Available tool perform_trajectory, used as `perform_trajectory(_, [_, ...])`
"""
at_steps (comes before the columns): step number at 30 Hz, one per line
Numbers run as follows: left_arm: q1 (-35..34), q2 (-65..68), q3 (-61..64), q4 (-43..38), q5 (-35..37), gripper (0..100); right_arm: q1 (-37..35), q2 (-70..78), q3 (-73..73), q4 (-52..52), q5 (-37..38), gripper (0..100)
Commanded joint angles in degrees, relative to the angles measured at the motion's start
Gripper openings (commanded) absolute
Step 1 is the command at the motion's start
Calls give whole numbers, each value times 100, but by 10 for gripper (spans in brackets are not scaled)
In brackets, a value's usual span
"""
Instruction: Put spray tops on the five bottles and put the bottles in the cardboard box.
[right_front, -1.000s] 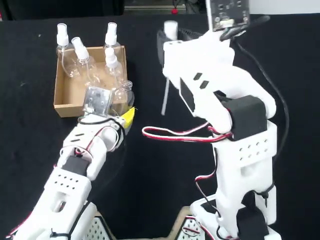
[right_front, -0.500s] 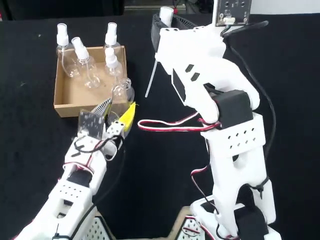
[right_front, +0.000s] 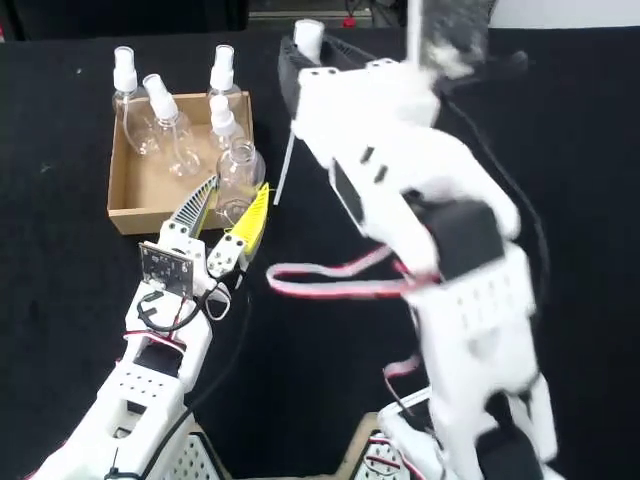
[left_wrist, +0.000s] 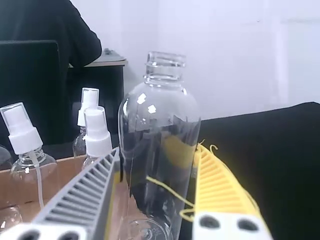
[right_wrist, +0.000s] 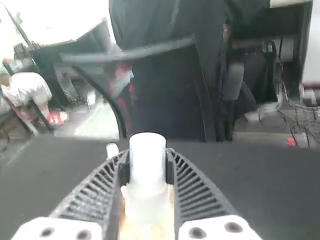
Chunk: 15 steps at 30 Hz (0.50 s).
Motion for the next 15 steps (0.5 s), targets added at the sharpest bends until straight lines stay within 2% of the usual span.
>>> perform_trajectory(1, [31, -53, 145, -141, 26, 120, -97, -664, 233, -255, -62, 11])
perform_trajectory(6, [31, -53, 145, -105, 26, 120, -88, -927, 1244, -1626, -26, 11])
perform_trajectory(10, [31, -105, 145, 624, 26, 120, -97, -971, 2053, -2954, -26, 11])
perform_trajectory(15, [31, -114, 145, 703, 26, 120, -97, -971, 2299, -3367, -44, 11])
